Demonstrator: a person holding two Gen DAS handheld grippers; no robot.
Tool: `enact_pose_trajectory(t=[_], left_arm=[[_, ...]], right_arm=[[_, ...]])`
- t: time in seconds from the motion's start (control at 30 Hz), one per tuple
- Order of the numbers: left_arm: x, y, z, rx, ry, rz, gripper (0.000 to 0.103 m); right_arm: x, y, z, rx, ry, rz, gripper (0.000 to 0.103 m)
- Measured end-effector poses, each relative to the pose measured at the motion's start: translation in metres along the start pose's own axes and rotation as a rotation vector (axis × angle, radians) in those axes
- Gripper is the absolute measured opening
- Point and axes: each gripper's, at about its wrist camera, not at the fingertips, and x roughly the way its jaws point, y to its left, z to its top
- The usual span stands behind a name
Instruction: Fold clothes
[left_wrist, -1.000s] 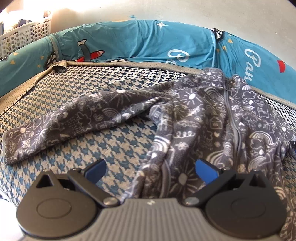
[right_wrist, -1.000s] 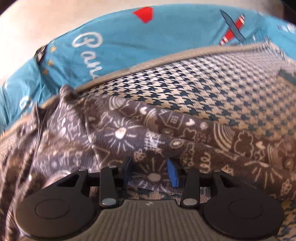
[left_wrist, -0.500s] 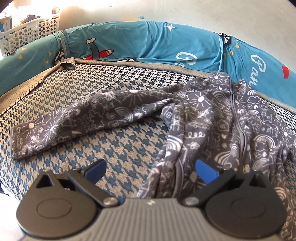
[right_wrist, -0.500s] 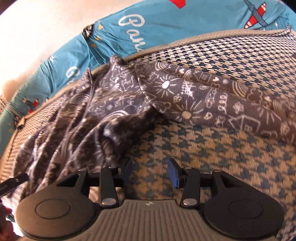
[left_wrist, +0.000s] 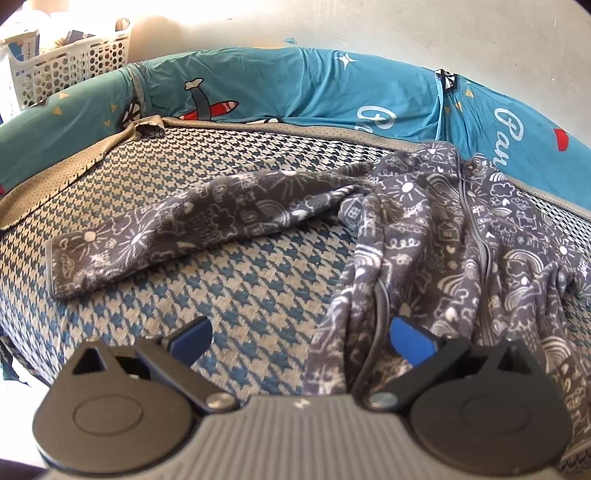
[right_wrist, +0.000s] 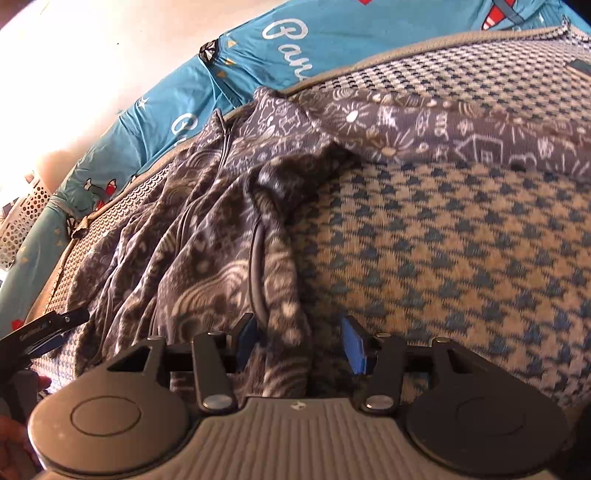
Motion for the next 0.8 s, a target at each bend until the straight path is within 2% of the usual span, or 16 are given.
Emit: enact_pose_trajectory(t=[0.13,0.27,0.43,0.57,0.67,0.73,0.8], left_arm=[[-0.005,0.002,-0.004,-0.001,-0.002,-0.01,0.103],[-0.009,0.007,-0.007,-0.014,-0.006,0.0,0.103],[-0.012,0.014,-0.008,-0.035,-0.005,-0.001,0.103],[-0.014,0.016,-0.01,-0.039,-0.004,-0.003,0.103],[-0.015,0.014,-0.01,-0.039,-0.004,-0.009,0.103],[-0.016,0.012,-0.01,-0.033,-0.005,-0.011,0.103],[-0.016,0.011,-0.01,-0.031,-0.008,-0.013,0.103]], right_arm=[[0.002,0.007,-0.007,-0.028,0.006,0.048,0.047],[-0.003,0.016,-0.01,-0.086,-0.024,0.043,0.017],[-0.033,0.018,-0.018,-0.06,-0.112,0.033,0.01],[-0.066,0.01,-0.03,-0.001,-0.175,-0.024,0.008],[-0.085,0.009,-0.042,0.026,-0.189,-0.082,0.007],[-0.094,0.011,-0.047,0.02,-0.199,-0.156,0.003],[-0.097,0.013,-0.051,-0.002,-0.211,-0.279,0.002]])
